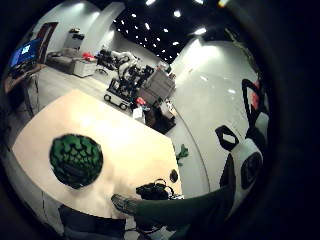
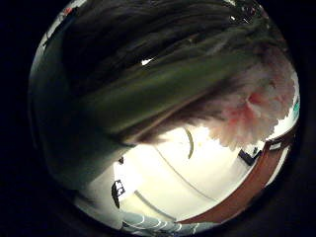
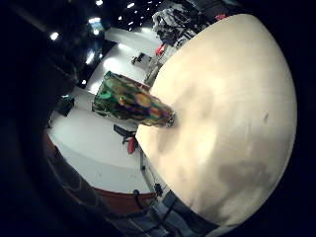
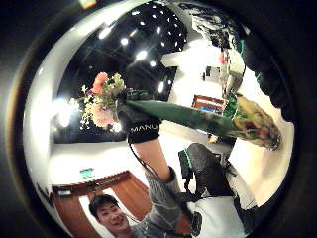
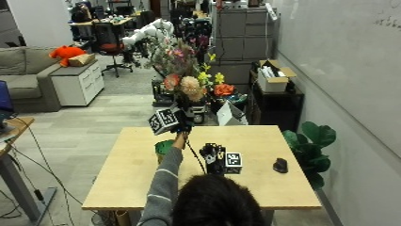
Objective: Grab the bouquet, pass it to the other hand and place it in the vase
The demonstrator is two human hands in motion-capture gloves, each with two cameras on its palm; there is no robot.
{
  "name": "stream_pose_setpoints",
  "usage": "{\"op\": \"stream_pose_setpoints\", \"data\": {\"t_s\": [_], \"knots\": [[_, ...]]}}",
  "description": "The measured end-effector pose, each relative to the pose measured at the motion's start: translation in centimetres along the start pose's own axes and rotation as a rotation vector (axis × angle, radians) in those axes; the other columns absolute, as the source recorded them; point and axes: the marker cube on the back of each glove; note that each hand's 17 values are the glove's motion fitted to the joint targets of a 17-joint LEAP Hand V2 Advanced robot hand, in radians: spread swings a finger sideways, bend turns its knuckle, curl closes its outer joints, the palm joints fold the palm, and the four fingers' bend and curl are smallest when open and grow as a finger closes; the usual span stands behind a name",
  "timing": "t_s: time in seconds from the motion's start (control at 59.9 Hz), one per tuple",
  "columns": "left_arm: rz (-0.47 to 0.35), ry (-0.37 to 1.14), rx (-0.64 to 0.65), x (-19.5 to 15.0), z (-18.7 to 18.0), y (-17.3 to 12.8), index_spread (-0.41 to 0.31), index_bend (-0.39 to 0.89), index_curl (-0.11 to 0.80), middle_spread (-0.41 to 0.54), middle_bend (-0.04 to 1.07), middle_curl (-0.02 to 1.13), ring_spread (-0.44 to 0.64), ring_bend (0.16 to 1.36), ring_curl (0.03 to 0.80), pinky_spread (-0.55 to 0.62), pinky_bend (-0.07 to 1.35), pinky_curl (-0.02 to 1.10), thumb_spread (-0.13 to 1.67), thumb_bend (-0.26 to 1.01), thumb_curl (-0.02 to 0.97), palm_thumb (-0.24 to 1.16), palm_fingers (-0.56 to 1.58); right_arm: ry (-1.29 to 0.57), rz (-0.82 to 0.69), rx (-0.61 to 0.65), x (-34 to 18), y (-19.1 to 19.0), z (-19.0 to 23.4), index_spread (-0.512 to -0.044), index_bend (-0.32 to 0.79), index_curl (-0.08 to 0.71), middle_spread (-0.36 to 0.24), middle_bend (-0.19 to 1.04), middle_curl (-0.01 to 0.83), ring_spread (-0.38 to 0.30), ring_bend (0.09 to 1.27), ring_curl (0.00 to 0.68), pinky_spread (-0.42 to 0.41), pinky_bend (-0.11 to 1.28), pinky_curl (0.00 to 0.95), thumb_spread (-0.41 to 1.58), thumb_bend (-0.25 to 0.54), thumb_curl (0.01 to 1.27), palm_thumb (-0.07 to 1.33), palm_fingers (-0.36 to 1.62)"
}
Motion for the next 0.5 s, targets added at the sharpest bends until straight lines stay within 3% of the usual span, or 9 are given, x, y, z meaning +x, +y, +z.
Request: {"op": "stream_pose_setpoints", "data": {"t_s": [0.167, 0.3, 0.501], "knots": [[-0.008, -0.019, 0.069, -1.1, -2.9, -4.1, -0.346, 0.44, 0.557, -0.359, 0.75, 0.57, -0.38, 0.83, 0.466, -0.40, 0.68, 0.47, 1.14, -0.02, 0.455, 0.73, 1.40, -0.056, -0.107, -0.018, -0.3, -0.1, -1.0, -0.214, 0.10, 0.347, -0.092, 0.39, 0.465, -0.154, 0.64, 0.424, -0.176, 0.54, 0.414, 0.95, -0.033, 0.49, 0.70, 0.91], [-0.038, -0.008, 0.087, -5.0, -2.4, -6.6, -0.349, 0.44, 0.580, -0.360, 0.76, 0.57, -0.37, 0.84, 0.465, -0.40, 0.68, 0.47, 1.15, -0.01, 0.465, 0.74, 1.40, -0.050, -0.103, -0.031, 0.6, -0.2, -1.4, -0.200, 0.16, 0.365, -0.088, 0.33, 0.456, -0.155, 0.56, 0.411, -0.165, 0.44, 0.384, 0.95, -0.030, 0.48, 0.70, 1.00], [-0.117, 0.001, 0.096, -9.0, -2.4, -6.8, -0.351, 0.43, 0.605, -0.358, 0.78, 0.57, -0.38, 0.84, 0.462, -0.40, 0.68, 0.47, 1.15, -0.01, 0.478, 0.74, 1.40, -0.031, -0.038, -0.027, 1.6, -0.3, -1.7, -0.193, 0.14, 0.369, -0.088, 0.27, 0.455, -0.157, 0.48, 0.408, -0.150, 0.34, 0.366, 0.95, -0.029, 0.46, 0.70, 1.05]]}}
